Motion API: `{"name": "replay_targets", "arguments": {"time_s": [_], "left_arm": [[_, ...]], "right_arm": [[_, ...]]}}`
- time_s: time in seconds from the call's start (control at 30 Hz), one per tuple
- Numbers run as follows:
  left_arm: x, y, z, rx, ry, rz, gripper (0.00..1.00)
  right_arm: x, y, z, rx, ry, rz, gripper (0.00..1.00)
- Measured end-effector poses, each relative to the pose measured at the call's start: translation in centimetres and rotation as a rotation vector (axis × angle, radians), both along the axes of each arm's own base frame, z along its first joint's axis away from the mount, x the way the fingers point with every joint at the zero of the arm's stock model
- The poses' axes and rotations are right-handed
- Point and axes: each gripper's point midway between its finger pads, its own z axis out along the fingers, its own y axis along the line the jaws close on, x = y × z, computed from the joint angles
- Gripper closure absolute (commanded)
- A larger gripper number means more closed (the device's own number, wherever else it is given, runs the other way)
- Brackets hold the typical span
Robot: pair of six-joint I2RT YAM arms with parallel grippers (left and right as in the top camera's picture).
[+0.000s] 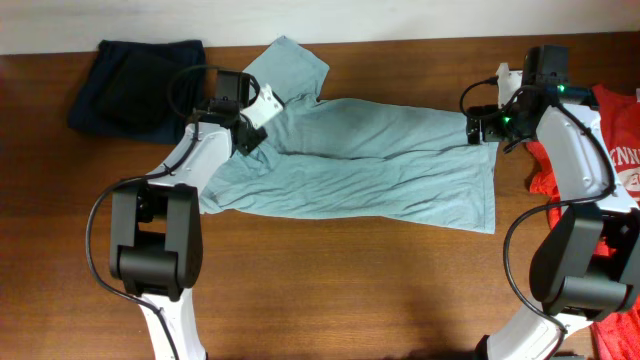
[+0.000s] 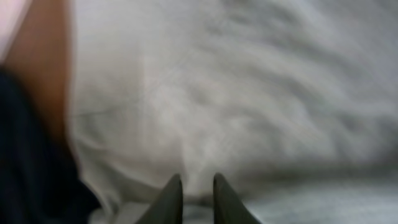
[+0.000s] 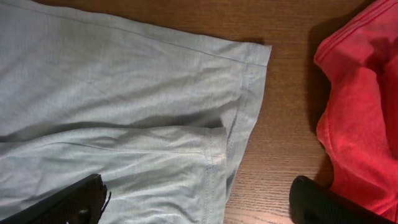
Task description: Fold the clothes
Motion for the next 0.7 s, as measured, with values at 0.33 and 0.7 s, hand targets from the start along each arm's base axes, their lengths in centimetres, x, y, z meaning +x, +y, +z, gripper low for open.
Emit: {"name": "replay_targets", "arguments": {"time_s": [0.33,0.7], "left_arm": [[0.6,1.8,2.5,-0.055,-0.011,0.274,0.83],[-4.9,2.2,7.9,-0.123,0.241,0.508,0.61]], "right_arm": [[0.0,0.0,0.0,0.000,0.000,0.000,0.01],[0.0,0.0,0.0,0.000,0.000,0.000,0.01]]}}
